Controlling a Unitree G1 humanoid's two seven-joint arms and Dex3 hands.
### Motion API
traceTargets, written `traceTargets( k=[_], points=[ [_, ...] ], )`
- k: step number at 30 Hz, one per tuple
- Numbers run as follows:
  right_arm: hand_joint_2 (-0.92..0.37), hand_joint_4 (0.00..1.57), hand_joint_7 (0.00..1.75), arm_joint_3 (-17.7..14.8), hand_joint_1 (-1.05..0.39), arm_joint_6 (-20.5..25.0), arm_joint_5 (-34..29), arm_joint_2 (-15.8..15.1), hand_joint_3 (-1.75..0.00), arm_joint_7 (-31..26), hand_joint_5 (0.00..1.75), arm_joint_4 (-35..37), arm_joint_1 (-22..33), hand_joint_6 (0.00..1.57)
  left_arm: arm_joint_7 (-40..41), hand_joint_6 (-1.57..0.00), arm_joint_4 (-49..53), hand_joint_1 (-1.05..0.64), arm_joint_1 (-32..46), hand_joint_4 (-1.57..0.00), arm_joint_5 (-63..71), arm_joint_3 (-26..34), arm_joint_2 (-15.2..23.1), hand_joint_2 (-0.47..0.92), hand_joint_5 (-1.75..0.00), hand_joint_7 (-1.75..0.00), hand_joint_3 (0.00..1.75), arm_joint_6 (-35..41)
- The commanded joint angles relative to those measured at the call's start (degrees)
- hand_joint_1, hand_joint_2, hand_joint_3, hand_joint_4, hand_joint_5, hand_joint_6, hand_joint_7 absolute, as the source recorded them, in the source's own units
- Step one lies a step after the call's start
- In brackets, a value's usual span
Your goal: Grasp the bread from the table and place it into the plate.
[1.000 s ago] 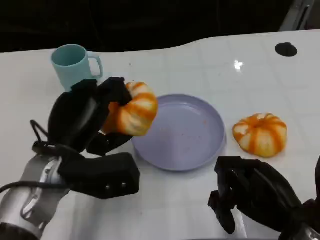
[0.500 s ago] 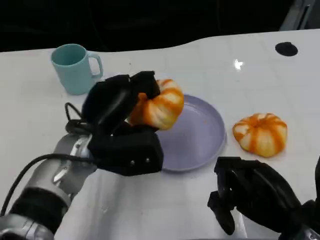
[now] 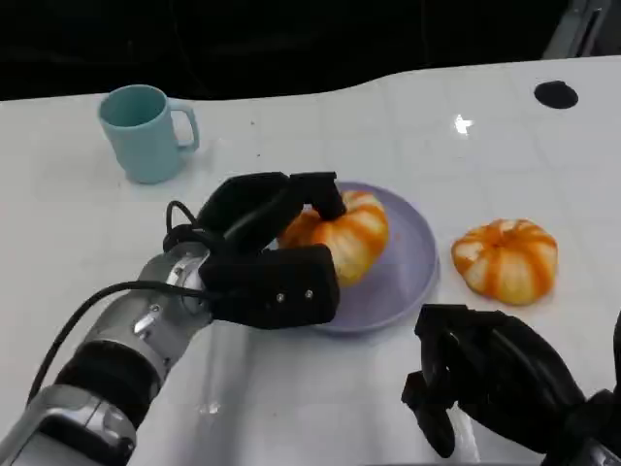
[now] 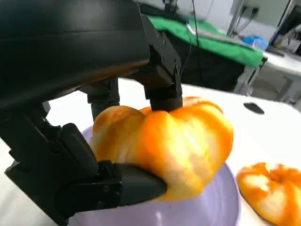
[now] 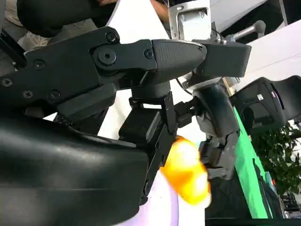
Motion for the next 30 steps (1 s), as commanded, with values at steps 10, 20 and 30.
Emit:
traceTargets(
  k=[10,20,30],
  points=[
    [-0.92,1.30,1.53,-0.3,-0.93,0.2,0.1,-0.6,-0.37,-0.3,1.59,-1.3,1.0,1.10,-6.4,-0.30,-3.5,-0.73,-2.8,-0.02,8.1,-7.2,5.7,0.92,-0.44,-0.01,0.32,3.4],
    [-0.92,1.29,1.53,-0.7,-0.92,0.6,0.6,-0.8,-0.36,-0.3,1.60,-2.1,1.5,1.10,-6.0,-0.37,-10.3,-0.72,1.6,0.00,5.6,-5.5,8.5,0.92,-0.57,-0.03,0.31,1.5],
    [-0.92,1.29,1.51,-1.0,-0.92,1.4,1.1,-0.7,-0.36,-0.2,1.59,-1.6,1.0,1.10,-13.8,-0.48,-24.5,-0.61,14.9,-0.17,-15.1,5.5,7.7,0.92,-0.77,-0.07,0.30,0.7]
  ],
)
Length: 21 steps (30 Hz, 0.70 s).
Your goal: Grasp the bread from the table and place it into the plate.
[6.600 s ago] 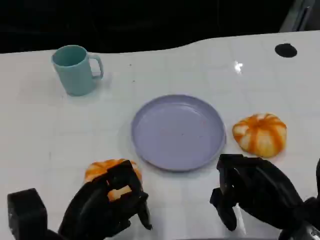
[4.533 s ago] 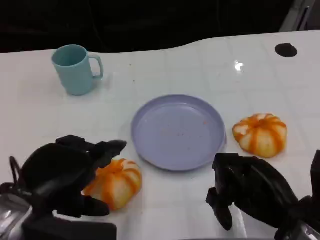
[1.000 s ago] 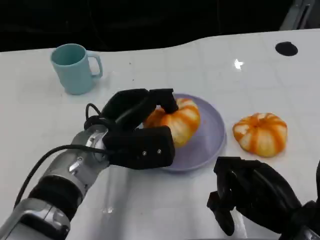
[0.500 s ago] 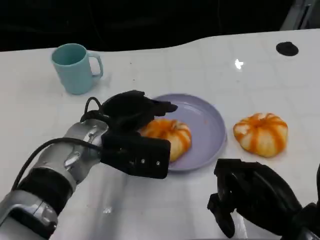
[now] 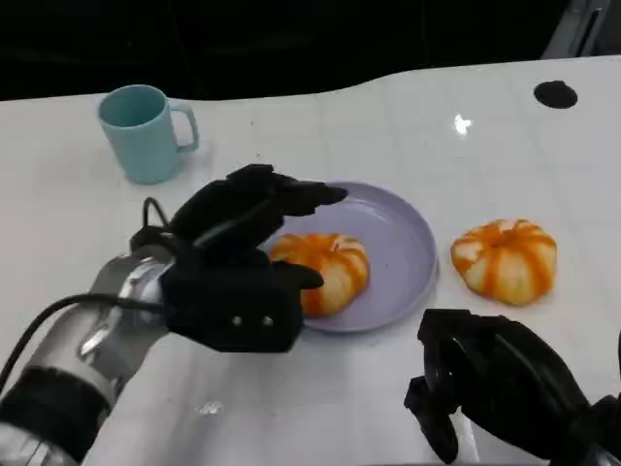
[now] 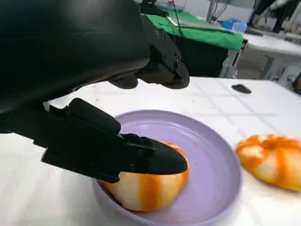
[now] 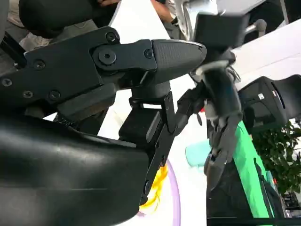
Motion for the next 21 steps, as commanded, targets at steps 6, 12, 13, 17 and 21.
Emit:
traceTargets(
  k=[6,12,13,17,21],
  points=[
    [-0.92,1.29,1.51,-0.8,-0.92,0.3,0.8,-0.7,-0.36,0.3,1.59,0.2,-0.3,1.10,-10.7,-0.55,-11.9,-0.47,15.6,-0.24,-26.0,10.1,-4.7,0.92,-1.31,-0.48,0.22,-2.5],
    [-0.92,1.29,1.52,-0.9,-0.91,0.7,1.1,-0.6,-0.36,0.4,1.59,0.2,-0.5,1.10,-14.6,-0.28,-20.9,-0.55,23.4,-0.31,-35.1,12.9,-6.3,0.92,-1.73,-1.55,0.30,1.4],
    [-0.92,1.29,1.52,-0.9,-0.91,0.7,1.2,-0.6,-0.36,0.4,1.59,0.2,-0.5,1.10,-14.8,-0.31,-22.9,-0.58,24.6,-0.35,-36.2,13.3,-6.4,0.92,-1.74,-1.60,0.30,3.3],
    [-0.92,1.29,1.52,-0.8,-0.91,1.1,1.5,-0.6,-0.34,0.4,1.59,0.1,-0.5,1.09,-16.0,-0.43,-33.1,-0.64,30.5,-0.54,-43.6,14.3,-6.5,0.92,-1.75,-1.70,0.31,14.5],
    [-0.92,1.29,1.52,-0.7,-0.92,1.2,1.2,-0.8,-0.34,0.2,1.59,-0.1,-0.6,1.10,-17.2,-0.52,-39.9,-0.62,36.4,-0.69,-50.1,14.9,-7.2,0.92,-1.75,-1.73,0.33,21.8]
  ],
)
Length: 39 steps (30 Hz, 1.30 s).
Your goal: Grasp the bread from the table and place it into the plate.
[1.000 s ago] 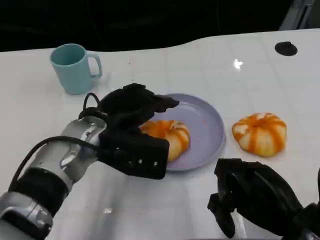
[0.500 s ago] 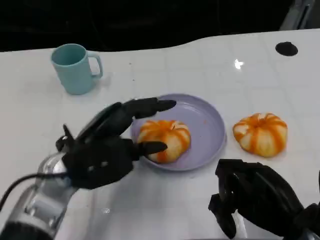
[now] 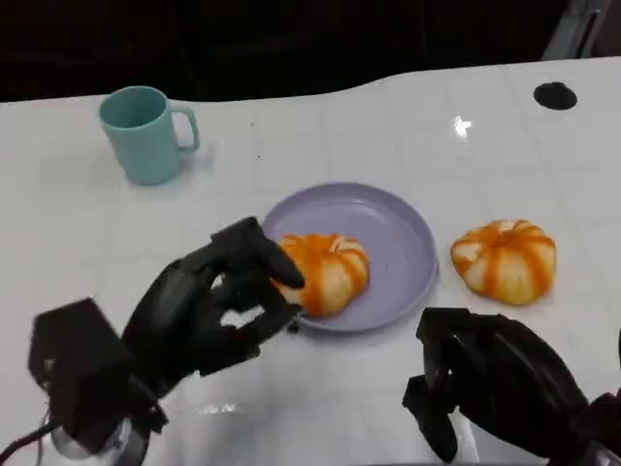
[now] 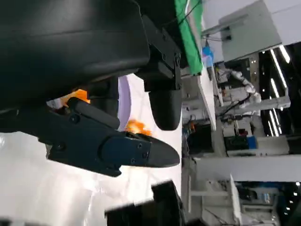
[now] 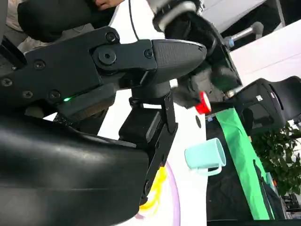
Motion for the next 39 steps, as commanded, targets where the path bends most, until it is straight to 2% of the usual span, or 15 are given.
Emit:
traceTargets(
  k=[1,6,11,16,24,39],
  points=[
    [-0.92,1.29,1.52,-0.6,-0.92,0.3,0.2,-0.8,-0.34,-0.1,1.59,-0.4,-0.1,1.10,-1.9,-0.54,-6.4,-0.61,6.1,-0.72,-6.4,1.0,-0.4,0.92,-1.75,-1.74,0.33,6.5],
    [-0.92,1.29,1.52,-0.7,-0.92,0.4,0.5,-0.8,-0.34,0.0,1.59,-0.5,-0.1,1.10,-2.9,-0.63,-9.9,-0.58,11.4,-0.84,-10.6,1.4,-1.4,0.92,-1.75,-1.75,0.29,10.7],
    [-0.92,1.29,1.52,-0.8,-0.91,0.2,0.4,-0.9,-0.35,-0.1,1.60,-0.4,-0.2,1.10,-3.1,-0.65,-10.8,-0.58,14.5,-0.88,-11.0,1.2,-2.2,0.92,-1.75,-1.75,0.32,12.8],
    [-0.92,1.30,1.50,-1.1,-0.92,0.6,0.8,-1.0,-0.33,0.0,1.59,-0.1,-0.5,1.11,-3.8,-0.70,-7.8,-0.60,14.3,-0.92,-10.9,1.2,-3.7,0.92,-1.75,-1.75,0.32,13.0],
    [-0.92,1.30,1.52,-1.3,-0.92,-1.0,0.0,-1.2,-0.35,0.6,1.59,1.4,-1.2,1.11,-5.9,-0.68,-2.4,-0.59,11.9,-0.91,-10.5,2.5,-4.8,0.92,-1.75,-1.75,0.30,12.4],
    [-0.92,1.31,1.52,-1.4,-0.93,-2.2,-0.3,-0.8,-0.35,1.8,1.58,3.6,-1.9,1.12,-8.3,-0.68,-0.9,-0.59,10.2,-0.90,-9.2,3.7,-5.0,0.92,-1.75,-1.75,0.24,11.3]
  ],
)
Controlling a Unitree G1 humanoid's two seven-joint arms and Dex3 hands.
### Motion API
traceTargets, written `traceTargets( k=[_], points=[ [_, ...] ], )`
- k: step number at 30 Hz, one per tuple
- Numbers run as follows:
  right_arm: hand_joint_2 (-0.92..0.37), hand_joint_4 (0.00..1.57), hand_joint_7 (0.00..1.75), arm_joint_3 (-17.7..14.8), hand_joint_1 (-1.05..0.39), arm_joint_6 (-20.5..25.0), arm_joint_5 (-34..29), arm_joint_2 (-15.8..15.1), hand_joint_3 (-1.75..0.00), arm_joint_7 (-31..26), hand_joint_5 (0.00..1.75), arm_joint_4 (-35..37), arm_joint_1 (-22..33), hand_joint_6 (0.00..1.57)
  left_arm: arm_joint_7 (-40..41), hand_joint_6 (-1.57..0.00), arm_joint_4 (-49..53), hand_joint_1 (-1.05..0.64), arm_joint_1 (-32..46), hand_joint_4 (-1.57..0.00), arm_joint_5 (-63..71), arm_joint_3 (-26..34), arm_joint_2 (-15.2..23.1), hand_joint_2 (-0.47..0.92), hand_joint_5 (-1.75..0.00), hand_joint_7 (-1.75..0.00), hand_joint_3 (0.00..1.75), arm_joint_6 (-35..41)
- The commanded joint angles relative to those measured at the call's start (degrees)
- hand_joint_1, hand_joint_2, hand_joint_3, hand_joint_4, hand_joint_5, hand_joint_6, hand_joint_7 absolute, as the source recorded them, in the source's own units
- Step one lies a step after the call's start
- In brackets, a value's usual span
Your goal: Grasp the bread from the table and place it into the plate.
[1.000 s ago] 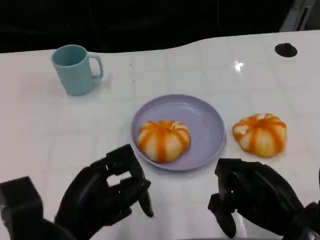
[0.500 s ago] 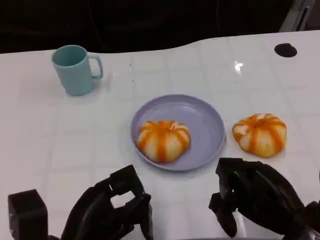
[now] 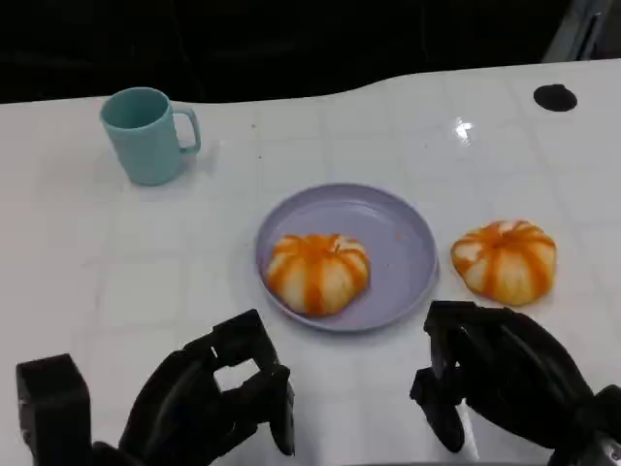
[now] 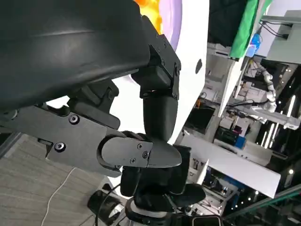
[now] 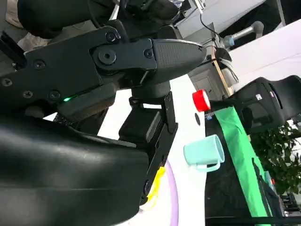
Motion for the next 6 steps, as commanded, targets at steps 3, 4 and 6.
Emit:
traceTargets(
  k=[3,4,6],
  points=[
    [-0.92,1.31,1.53,0.0,-0.93,-1.1,-0.2,-0.2,-0.34,0.3,1.59,0.4,-0.1,1.12,-1.7,-0.68,1.1,-0.60,-0.2,-0.90,0.7,0.9,0.6,0.92,-1.75,-1.75,0.24,-1.6],
    [-0.92,1.31,1.54,0.0,-0.93,-1.0,-0.2,-0.1,-0.34,0.3,1.60,0.5,-0.2,1.12,-1.9,-0.68,1.3,-0.60,-0.3,-0.89,0.6,1.0,0.6,0.92,-1.75,-1.75,0.24,-1.8],
    [-0.92,1.30,1.54,0.0,-0.93,-1.4,-0.5,-0.1,-0.35,0.3,1.60,1.0,-0.4,1.12,-2.4,-0.68,1.9,-0.60,-0.6,-0.89,0.9,1.1,0.7,0.92,-1.75,-1.75,0.24,-2.4]
  ],
)
